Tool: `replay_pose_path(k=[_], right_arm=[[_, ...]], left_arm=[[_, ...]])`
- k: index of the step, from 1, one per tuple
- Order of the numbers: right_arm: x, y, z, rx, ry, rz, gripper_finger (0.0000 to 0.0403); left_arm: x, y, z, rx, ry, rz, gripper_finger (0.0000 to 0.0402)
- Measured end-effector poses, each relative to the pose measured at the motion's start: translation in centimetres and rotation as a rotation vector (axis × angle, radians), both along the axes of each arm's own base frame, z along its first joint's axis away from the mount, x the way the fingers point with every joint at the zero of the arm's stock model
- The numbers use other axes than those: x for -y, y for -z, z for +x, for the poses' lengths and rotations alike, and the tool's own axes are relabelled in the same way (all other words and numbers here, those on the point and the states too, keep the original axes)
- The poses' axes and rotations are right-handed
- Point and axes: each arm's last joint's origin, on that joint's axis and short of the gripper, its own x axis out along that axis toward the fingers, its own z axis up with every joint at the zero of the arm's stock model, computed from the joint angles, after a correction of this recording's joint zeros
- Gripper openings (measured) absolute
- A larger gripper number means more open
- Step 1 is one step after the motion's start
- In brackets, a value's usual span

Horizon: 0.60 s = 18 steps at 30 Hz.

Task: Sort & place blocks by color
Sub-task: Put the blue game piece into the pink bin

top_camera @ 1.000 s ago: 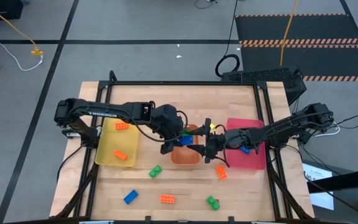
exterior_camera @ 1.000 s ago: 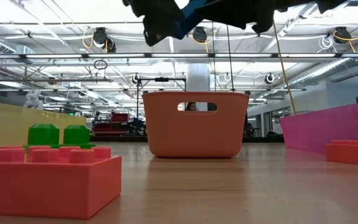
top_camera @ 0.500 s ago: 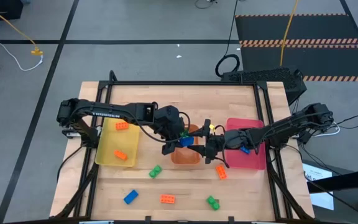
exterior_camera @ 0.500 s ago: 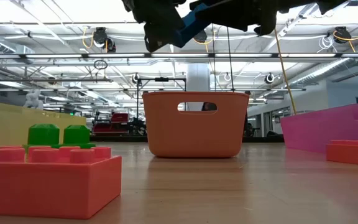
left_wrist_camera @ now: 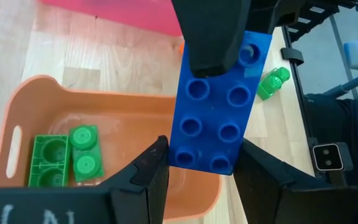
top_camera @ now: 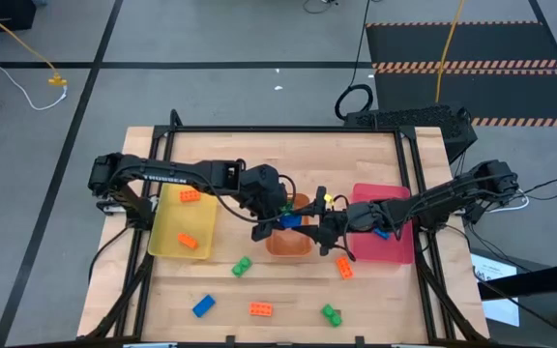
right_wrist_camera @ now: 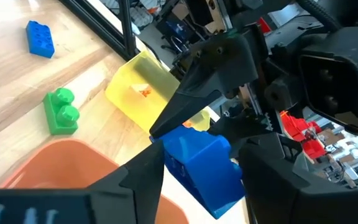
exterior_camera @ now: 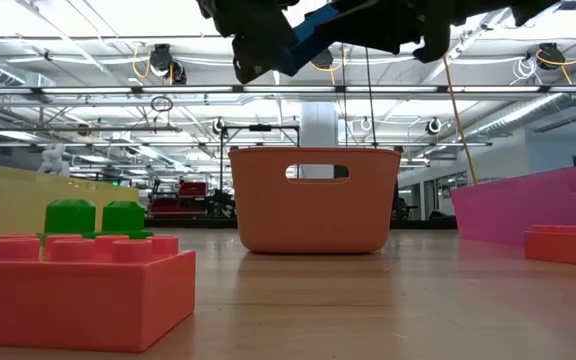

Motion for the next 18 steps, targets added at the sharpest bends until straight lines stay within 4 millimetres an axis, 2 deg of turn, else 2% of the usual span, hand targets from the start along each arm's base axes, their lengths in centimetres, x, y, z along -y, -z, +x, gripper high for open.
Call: replay_pose_path(k=[11,18], right_arm=[[0.04,0.39,-0.09,-0.044,-0.017,-0.06,0.0085],[0.06,0.45,-0.11,-0.05,-0.01,-0.063,0.0084]], left_arm=[[-0.01,-0.05,-0.27,-0.013,0.013,0.004,0.015],[-0.02,-0.06,-0.26,-0.01,0.015,0.008,0.015]])
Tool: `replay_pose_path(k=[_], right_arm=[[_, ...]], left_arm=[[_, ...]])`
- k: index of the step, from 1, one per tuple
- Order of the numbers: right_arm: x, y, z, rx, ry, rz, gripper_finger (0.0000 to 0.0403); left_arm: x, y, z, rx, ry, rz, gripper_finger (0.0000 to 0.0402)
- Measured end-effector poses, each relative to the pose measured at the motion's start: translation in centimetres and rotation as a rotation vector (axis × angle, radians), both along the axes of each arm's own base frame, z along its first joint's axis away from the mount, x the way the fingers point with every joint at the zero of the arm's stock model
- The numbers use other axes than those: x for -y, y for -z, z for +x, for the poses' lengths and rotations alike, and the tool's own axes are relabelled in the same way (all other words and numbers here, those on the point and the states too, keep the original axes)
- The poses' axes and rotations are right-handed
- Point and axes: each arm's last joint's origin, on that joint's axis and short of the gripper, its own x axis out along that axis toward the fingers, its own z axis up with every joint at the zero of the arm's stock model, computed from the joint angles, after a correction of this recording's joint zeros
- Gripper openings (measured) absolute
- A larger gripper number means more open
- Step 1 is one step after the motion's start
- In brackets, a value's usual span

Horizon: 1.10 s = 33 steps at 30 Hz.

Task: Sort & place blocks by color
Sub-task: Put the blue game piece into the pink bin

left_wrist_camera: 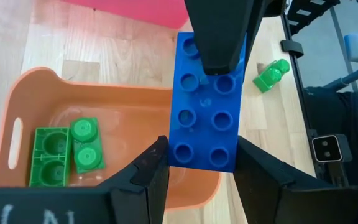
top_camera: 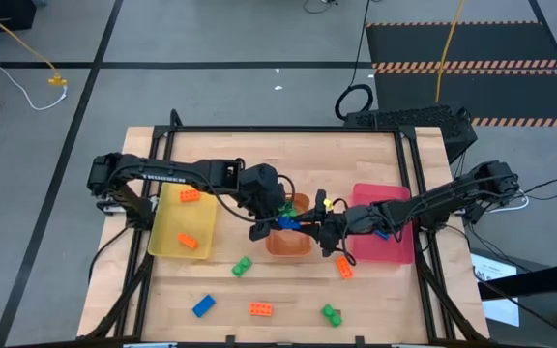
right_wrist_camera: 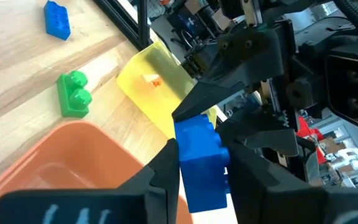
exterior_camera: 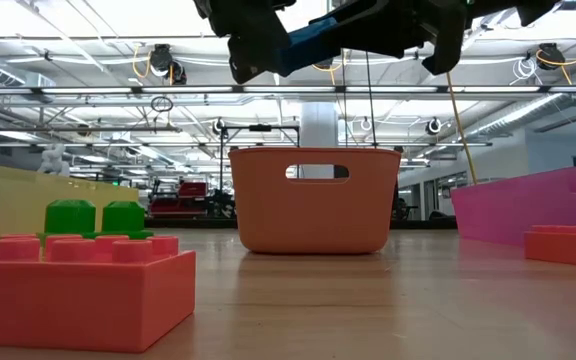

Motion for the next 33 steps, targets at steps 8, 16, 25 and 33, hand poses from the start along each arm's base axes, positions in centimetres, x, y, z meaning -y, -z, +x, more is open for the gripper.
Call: replay_pose_path(k=[8,16,25,33], right_arm=[[0.4,0.1,-0.3,-0.029,0.119,-0.026,0.0081],[0.4,-0.5,-1.8,-0.083,0.222,-0.045,0.008],[0.5,-1.8,-7.6,-0.135,0.582,0.064,0.008],[2.2,-0.7,-12.5,-0.247,0.842,0.45,0.0083]], left_arm=[[-1.2,0.0,-0.2,-0.013,-0.034,0.04,0.0194],[-1.7,-1.1,-1.5,-0.007,-0.038,0.142,0.0234],[-1.7,-4.9,-6.4,-0.034,-0.185,0.36,0.0236],[-0.7,-7.0,-9.0,0.014,-0.259,0.497,0.0236]])
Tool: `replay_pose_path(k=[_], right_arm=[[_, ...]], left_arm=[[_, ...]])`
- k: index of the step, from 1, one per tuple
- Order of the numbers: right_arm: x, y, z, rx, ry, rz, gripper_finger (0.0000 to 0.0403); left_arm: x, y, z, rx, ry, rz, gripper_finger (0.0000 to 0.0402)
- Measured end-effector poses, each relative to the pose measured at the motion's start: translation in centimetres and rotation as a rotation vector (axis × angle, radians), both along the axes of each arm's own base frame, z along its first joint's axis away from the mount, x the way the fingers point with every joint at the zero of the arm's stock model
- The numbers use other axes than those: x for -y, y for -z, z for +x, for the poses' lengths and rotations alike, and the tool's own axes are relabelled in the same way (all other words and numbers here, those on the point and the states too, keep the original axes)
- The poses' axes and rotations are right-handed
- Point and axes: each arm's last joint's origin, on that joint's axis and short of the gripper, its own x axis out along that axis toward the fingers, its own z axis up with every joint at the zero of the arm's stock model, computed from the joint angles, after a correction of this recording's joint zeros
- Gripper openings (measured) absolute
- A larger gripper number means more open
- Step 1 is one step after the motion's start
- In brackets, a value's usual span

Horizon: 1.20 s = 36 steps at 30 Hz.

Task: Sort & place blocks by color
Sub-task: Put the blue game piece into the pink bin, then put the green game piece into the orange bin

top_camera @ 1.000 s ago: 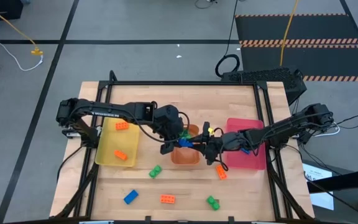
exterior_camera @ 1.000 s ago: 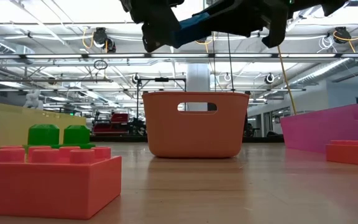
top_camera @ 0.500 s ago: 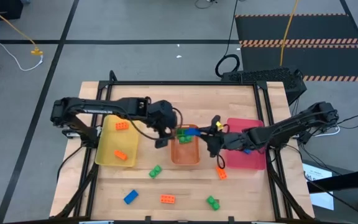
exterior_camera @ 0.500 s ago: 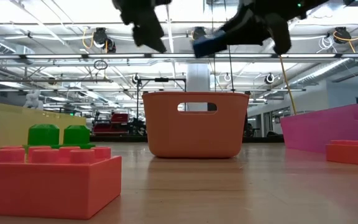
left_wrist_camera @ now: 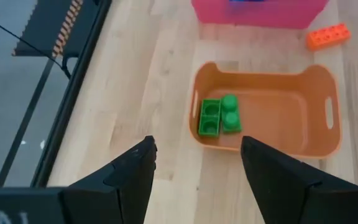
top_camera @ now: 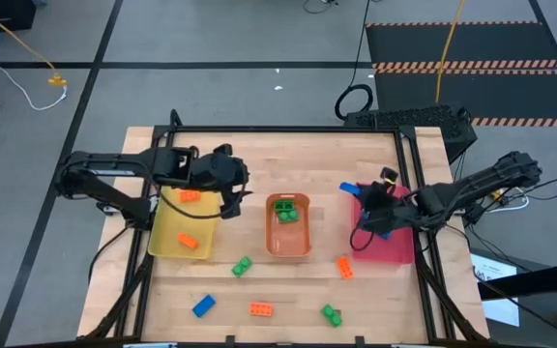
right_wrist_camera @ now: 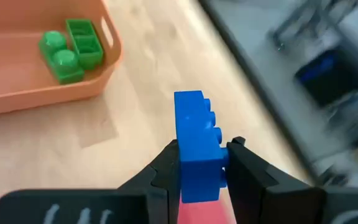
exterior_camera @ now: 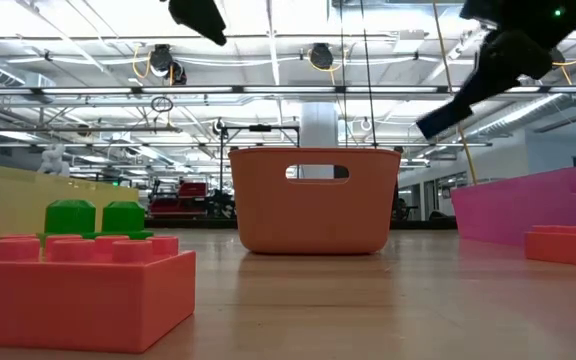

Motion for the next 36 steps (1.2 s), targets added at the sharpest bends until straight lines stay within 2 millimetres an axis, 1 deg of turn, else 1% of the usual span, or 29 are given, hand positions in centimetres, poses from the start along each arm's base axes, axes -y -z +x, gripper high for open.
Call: replay_pose_path(k=[2,4,6,9,11,14,16,18,20,24,27,31,36], right_arm=[[0.1,0.3,-0.5,-0.005,0.054,0.064,0.0083],[0.2,0.6,-1.1,-0.039,0.09,0.12,0.0081],[0.3,0.9,-1.5,-0.071,0.122,0.173,0.008],[0.4,1.1,-2.1,-0.118,0.16,0.251,0.008],[0.3,1.2,-2.3,-0.142,0.174,0.301,0.0081],[0.3,1.5,-2.8,-0.196,0.197,0.371,0.0081],[0.3,1.5,-3.0,-0.222,0.216,0.392,0.0081],[0.4,1.6,-3.3,-0.25,0.241,0.409,0.0081],[0.5,1.7,-3.7,-0.276,0.272,0.41,0.0081],[0.4,1.7,-3.9,-0.295,0.294,0.443,0.0088],[0.3,1.7,-3.8,-0.289,0.284,0.456,0.0112],[0.2,1.7,-3.5,-0.273,0.254,0.46,0.0168],[0.2,1.7,-3.4,-0.273,0.246,0.457,0.0243]], left_arm=[[0.2,0.3,-0.1,-0.002,0.003,-0.002,0.0237],[0.6,0.7,0.3,0.037,0.013,-0.007,0.0237],[1.0,1.9,0.5,0.035,0.03,-0.008,0.0237],[1.3,3.4,1.0,0.079,0.042,-0.018,0.0237],[1.5,4.6,1.0,0.091,0.046,-0.022,0.0237],[1.8,5.7,1.2,0.169,0.051,-0.033,0.0237],[2.0,6.6,0.7,0.201,0.063,-0.036,0.0237],[2.2,6.9,0.4,0.28,0.072,-0.044,0.0237],[2.1,7.5,-0.8,0.298,0.068,-0.051,0.0237],[1.8,8.2,-3.0,0.382,0.045,-0.083,0.0237],[1.8,8.7,-4.5,0.434,0.056,-0.126,0.0237],[2.3,9.6,-6.0,0.452,0.066,-0.186,0.0237],[3.4,10.1,-6.6,0.438,0.096,-0.229,0.0237]])
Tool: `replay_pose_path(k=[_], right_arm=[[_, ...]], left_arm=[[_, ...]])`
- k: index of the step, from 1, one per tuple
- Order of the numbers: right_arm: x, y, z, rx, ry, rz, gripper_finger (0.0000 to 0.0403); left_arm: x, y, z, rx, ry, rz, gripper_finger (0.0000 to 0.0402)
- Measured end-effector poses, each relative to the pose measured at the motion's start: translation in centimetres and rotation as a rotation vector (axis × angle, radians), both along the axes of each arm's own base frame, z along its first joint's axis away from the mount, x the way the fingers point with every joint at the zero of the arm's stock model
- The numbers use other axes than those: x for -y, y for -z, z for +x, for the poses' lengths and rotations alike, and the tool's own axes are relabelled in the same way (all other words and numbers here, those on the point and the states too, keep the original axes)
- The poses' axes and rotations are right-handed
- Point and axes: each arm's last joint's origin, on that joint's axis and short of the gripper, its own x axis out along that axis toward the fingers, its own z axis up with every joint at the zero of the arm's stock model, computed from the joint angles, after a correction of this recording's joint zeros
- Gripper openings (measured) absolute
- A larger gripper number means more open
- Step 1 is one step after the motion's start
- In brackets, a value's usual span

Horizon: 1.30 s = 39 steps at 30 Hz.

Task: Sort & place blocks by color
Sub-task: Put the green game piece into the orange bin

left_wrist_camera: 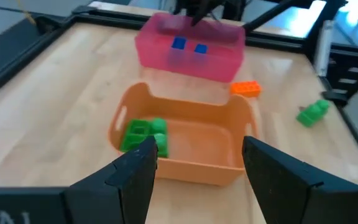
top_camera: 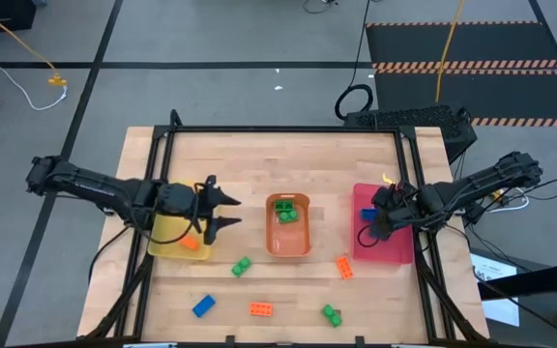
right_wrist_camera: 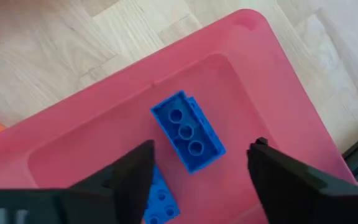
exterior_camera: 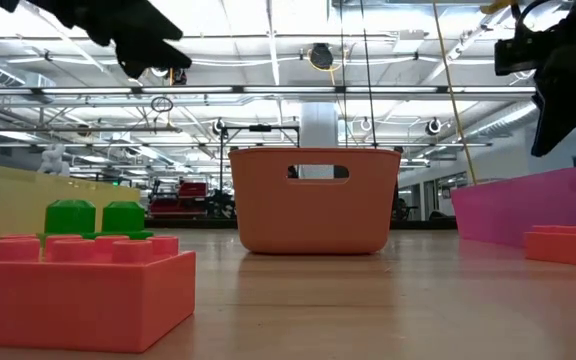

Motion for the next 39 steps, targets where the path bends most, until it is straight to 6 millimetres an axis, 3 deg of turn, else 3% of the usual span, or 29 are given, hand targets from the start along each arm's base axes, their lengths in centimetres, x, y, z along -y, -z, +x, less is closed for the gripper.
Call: replay_pose_path(k=[6,11,14,19,22,28,35,39], right_arm=[[-0.6,-0.5,1.7,0.169,-0.08,0.04,0.0291],[-1.7,-2.0,4.6,0.458,-0.242,0.078,0.0288],[-2.1,-2.2,5.8,0.52,-0.283,0.082,0.0278],[-2.4,-0.7,7.1,0.393,-0.335,0.131,0.0259],[-2.6,-1.1,8.3,0.312,-0.382,0.117,0.025],[-3.4,-4.4,11.6,0.174,-0.479,0.023,0.0244],[-3.9,-8.7,14.5,-0.039,-0.495,-0.002,0.026],[-4.3,-9.4,15.6,-0.039,-0.43,0.023,0.0276]], left_arm=[[1.2,-0.1,-0.2,0.017,0.022,0.016,0.0237],[1.8,-0.1,-0.3,0.017,0.033,-0.012,0.0237],[1.9,-0.1,-0.4,0.017,0.037,-0.015,0.0237],[1.8,0.0,-0.4,0.006,0.008,0.031,0.0237],[1.2,0.3,-0.4,-0.021,-0.033,0.048,0.0237],[0.1,-0.2,-0.2,-0.02,-0.075,0.088,0.0237],[-3.1,-4.2,0.8,0.15,-0.176,0.242,0.0237],[-3.8,-5.2,1.0,0.233,-0.162,0.224,0.0237]])
